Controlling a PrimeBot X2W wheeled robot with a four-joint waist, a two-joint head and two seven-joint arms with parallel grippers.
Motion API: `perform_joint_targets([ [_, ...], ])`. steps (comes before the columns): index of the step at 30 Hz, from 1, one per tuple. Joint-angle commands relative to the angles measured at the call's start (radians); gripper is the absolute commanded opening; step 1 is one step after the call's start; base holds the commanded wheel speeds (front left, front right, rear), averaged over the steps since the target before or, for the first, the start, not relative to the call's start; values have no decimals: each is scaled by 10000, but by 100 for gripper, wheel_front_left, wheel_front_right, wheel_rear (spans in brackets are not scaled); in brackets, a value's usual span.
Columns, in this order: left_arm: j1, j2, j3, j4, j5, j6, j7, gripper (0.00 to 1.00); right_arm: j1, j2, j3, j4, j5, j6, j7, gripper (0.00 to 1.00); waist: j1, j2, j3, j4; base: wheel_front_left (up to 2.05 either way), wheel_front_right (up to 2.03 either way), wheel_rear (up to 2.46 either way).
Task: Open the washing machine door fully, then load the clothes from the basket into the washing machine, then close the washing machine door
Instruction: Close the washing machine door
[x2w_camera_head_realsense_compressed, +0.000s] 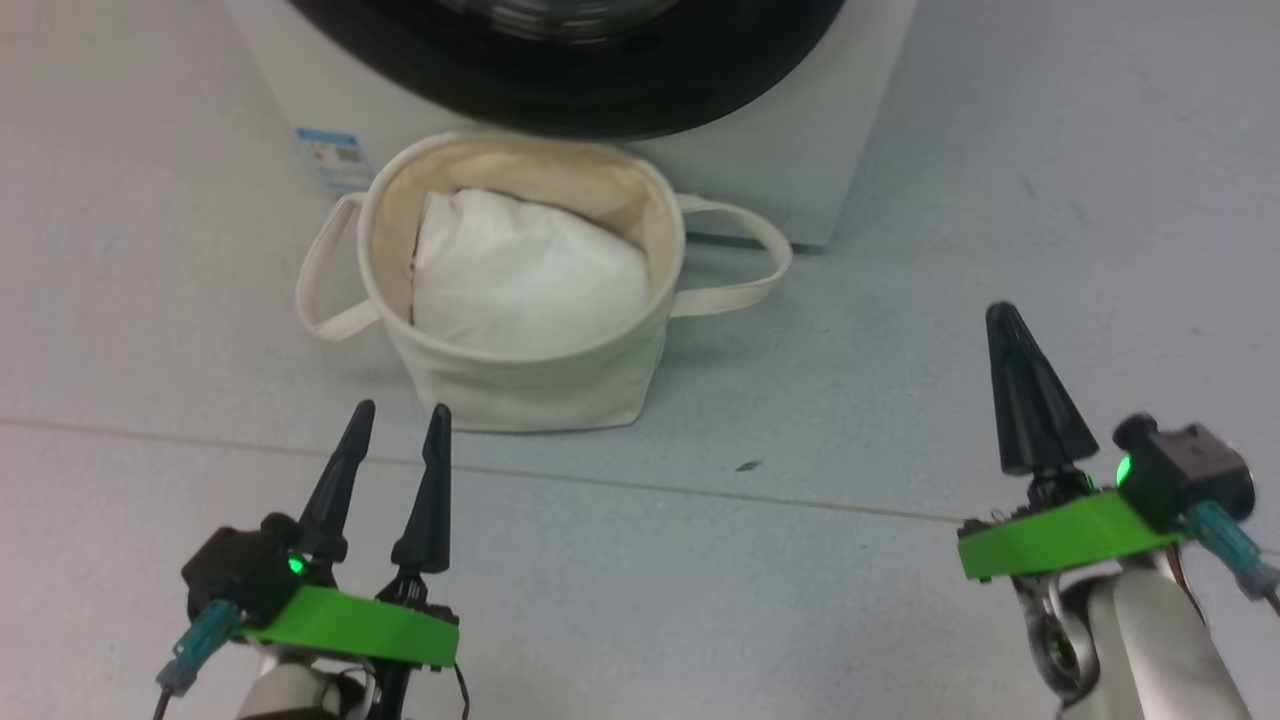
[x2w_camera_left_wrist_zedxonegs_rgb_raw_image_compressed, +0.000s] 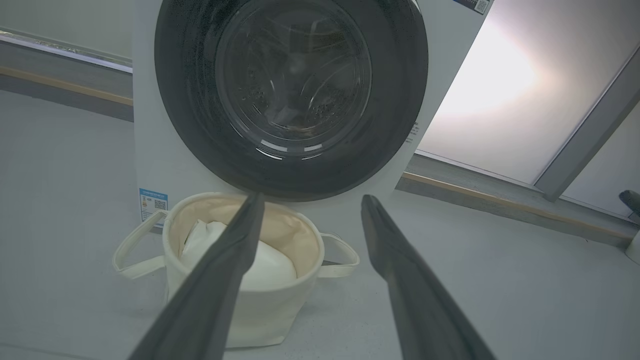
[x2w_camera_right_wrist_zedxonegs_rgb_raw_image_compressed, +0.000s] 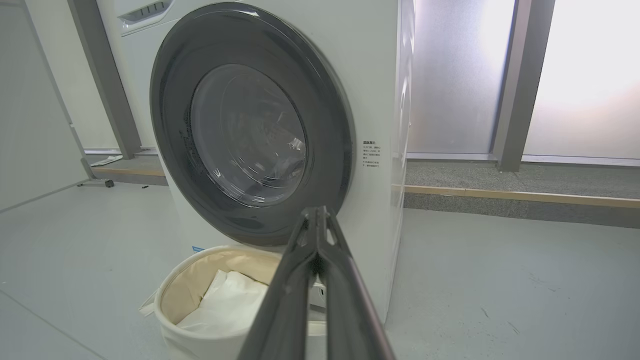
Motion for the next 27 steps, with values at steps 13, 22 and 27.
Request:
perform_joint_targets([
  [13,340,150,372,-449,607,23,-47,100,1327,211,-541,-551,894,-2,-40,100,2,-1,-817,-795,0,0,0],
  [22,434,150,120,-520,802,281,-47,100,1350,212,-182,-447,818,-2,-40,100,2,-1,-894,-784,0,0,0],
  [27,465,150,18,-404,1084,503,-47,100,1363,213,-253,-410,688,-2,-40,100,2,-1,-892,-717,0,0,0],
])
